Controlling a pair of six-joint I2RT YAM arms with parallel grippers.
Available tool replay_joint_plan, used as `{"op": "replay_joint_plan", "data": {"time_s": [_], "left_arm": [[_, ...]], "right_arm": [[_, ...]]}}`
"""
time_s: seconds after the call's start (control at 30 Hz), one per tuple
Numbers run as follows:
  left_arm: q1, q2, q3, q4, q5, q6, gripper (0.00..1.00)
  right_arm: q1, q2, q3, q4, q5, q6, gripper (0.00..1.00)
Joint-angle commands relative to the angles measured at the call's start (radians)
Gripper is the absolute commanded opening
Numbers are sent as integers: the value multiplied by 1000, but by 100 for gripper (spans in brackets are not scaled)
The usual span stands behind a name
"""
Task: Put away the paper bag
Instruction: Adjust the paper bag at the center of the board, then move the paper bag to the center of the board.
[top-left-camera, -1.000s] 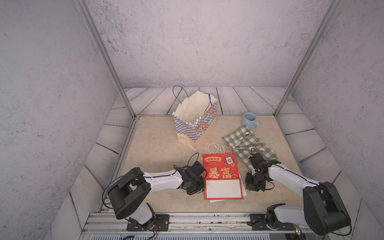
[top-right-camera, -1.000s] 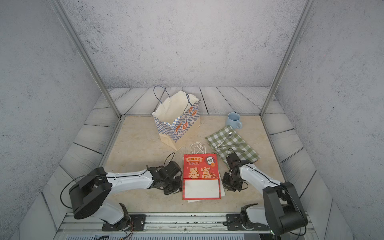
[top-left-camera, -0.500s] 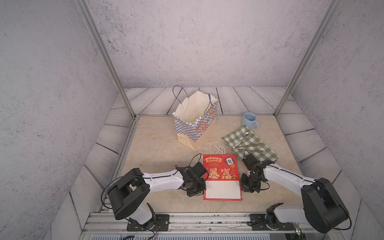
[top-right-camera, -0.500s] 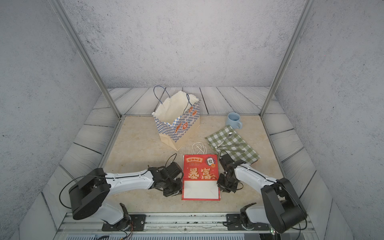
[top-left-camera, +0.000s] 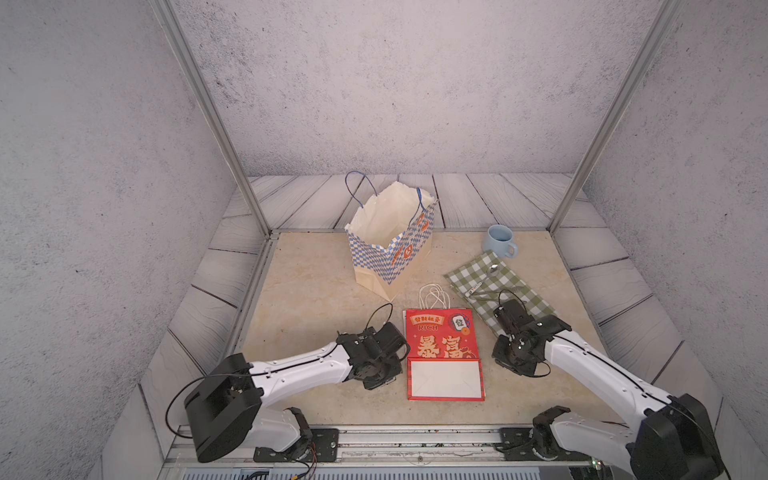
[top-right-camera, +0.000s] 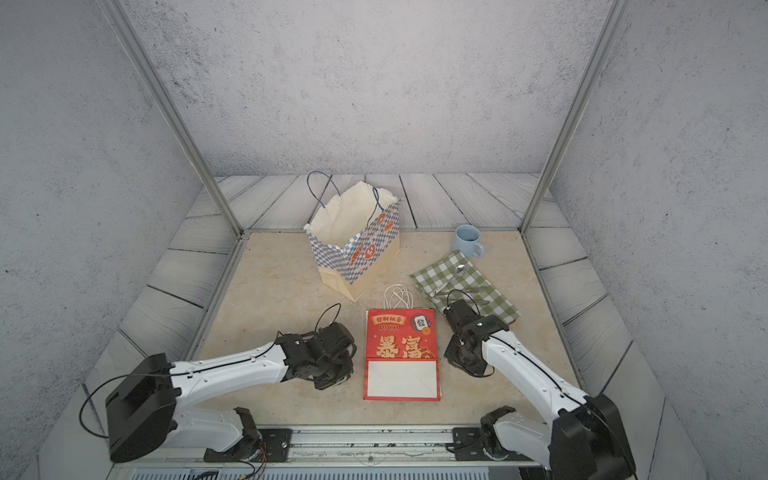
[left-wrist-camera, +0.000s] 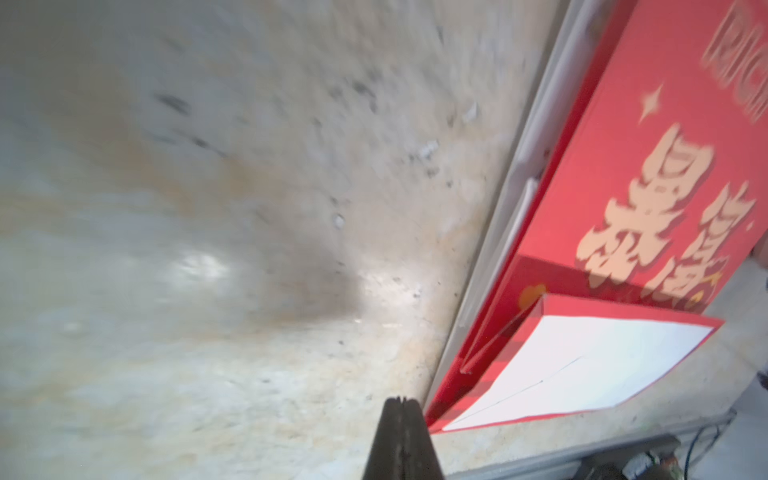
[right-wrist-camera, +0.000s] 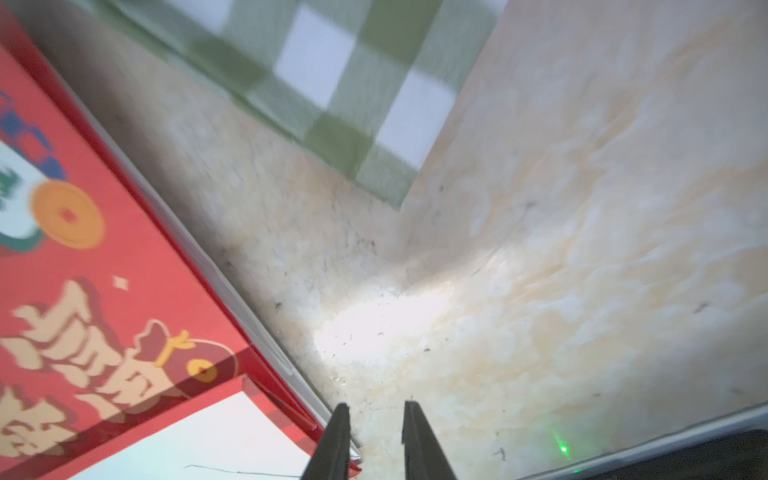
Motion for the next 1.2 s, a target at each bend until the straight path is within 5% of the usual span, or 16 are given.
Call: {"op": "replay_joint_plan", "data": {"time_s": [0.0,0.2,0.47,0.6,0.7,0.9,1.17], "left_arm": [[-5,-130,45,-216,-294,-83,0],[34,-318,121,-197,-662,171,0],[487,-441,148,5,-365,539,4],[563,-425,230,39,-303,679,19],[600,-382,319,19,-260,749,15],[602,-235,514,-100,-254,729,10],[602,-47,664,-69,-95,546,42]], "right_arm": [[5,-69,79,-75,138,-45,26],[7,-112,218,103,-36,-269,34],[7,81,425,124,-222,-394,38],[5,127,447,154,-257,-428,41],[5,144,474,168,-273,-451,43],[3,155,509,172,-214,-450,45],[4,174,515,180,-153,-479,46]]}}
